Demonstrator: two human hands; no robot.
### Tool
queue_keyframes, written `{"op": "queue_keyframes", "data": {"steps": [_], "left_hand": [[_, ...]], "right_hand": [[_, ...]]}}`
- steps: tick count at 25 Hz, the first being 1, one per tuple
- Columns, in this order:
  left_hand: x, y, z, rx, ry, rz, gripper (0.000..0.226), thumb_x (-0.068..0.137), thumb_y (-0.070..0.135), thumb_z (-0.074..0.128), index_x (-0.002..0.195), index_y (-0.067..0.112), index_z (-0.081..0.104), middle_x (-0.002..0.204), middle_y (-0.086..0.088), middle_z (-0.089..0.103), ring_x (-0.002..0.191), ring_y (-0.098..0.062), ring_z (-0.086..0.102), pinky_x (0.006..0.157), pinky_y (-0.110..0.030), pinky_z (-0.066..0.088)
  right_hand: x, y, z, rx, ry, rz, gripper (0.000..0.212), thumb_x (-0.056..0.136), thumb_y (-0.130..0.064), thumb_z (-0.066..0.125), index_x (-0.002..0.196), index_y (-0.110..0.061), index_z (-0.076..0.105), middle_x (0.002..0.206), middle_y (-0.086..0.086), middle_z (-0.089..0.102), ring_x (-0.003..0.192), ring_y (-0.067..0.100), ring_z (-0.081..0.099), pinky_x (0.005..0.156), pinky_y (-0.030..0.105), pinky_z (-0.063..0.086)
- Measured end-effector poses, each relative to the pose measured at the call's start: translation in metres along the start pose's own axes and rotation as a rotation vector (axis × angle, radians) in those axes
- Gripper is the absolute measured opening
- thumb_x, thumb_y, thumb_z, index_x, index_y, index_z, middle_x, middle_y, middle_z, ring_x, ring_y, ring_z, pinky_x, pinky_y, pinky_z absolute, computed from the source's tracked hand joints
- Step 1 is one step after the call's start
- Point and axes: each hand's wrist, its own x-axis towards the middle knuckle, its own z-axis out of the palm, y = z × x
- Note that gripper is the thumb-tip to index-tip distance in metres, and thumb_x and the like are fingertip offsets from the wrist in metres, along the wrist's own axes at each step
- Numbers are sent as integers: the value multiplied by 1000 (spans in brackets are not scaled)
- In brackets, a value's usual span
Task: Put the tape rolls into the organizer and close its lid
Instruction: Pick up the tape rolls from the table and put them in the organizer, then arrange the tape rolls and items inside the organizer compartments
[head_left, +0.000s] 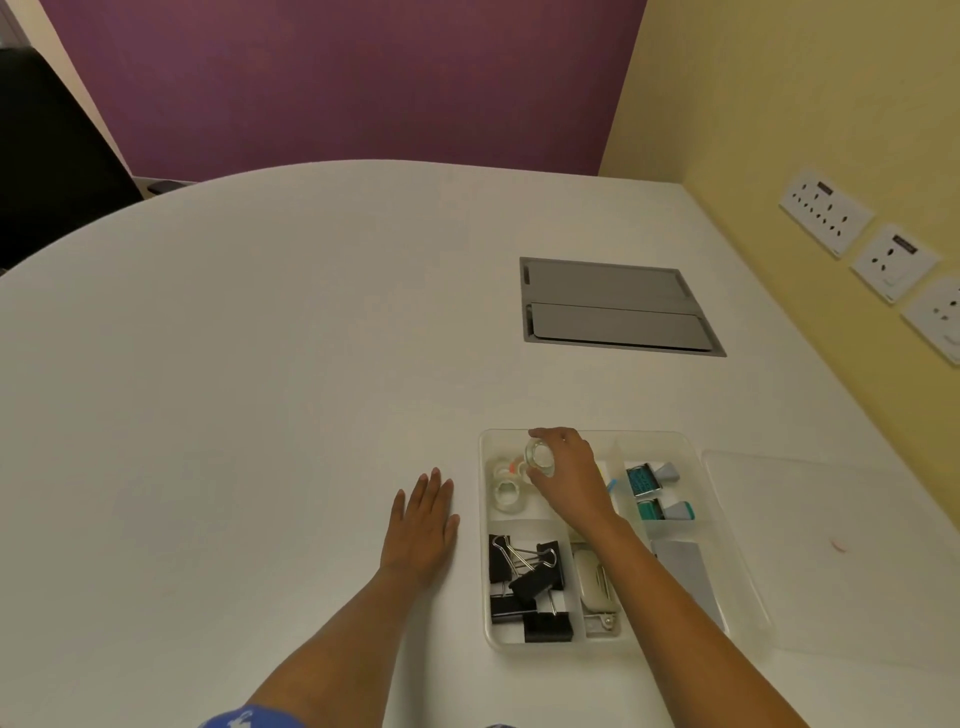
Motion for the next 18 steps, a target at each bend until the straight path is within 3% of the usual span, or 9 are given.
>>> {"op": "queue_keyframes", "data": {"steps": [3, 10, 14, 18], "left_hand": [[-1, 5, 0, -8, -5, -24, 54, 104, 33, 19, 153, 19, 3, 163, -2, -7, 150, -17, -5, 122, -39, -3], [-1, 15, -3, -53, 11, -66, 53, 103, 30, 23, 153, 17, 10, 163, -3, -1, 151, -18, -1, 123, -40, 2], [4, 19, -10, -99, 100, -86, 46, 103, 27, 26, 148, 18, 27, 162, -4, 10, 150, -18, 7, 123, -38, 8], [15, 36, -28, -230, 309, -81, 34, 101, 23, 36, 131, 18, 54, 156, -5, 32, 146, -20, 24, 119, -37, 17]], "right_hand": [[-5, 4, 2, -91, -80, -57, 49, 87, -13, 62, 134, -19, 50, 137, 5, 46, 125, 23, 42, 98, 27, 40], [-3, 5, 8, -505, -263, -162, 46, 87, -17, 56, 132, -21, 48, 128, 7, 54, 119, 25, 48, 96, 36, 40], [3, 4, 8, -608, -318, -180, 47, 86, -14, 58, 132, -20, 48, 127, 8, 54, 118, 26, 48, 95, 36, 39], [11, 1, 1, -488, -265, -168, 43, 87, -8, 57, 128, -18, 52, 127, 8, 54, 116, 27, 51, 93, 35, 42]]}}
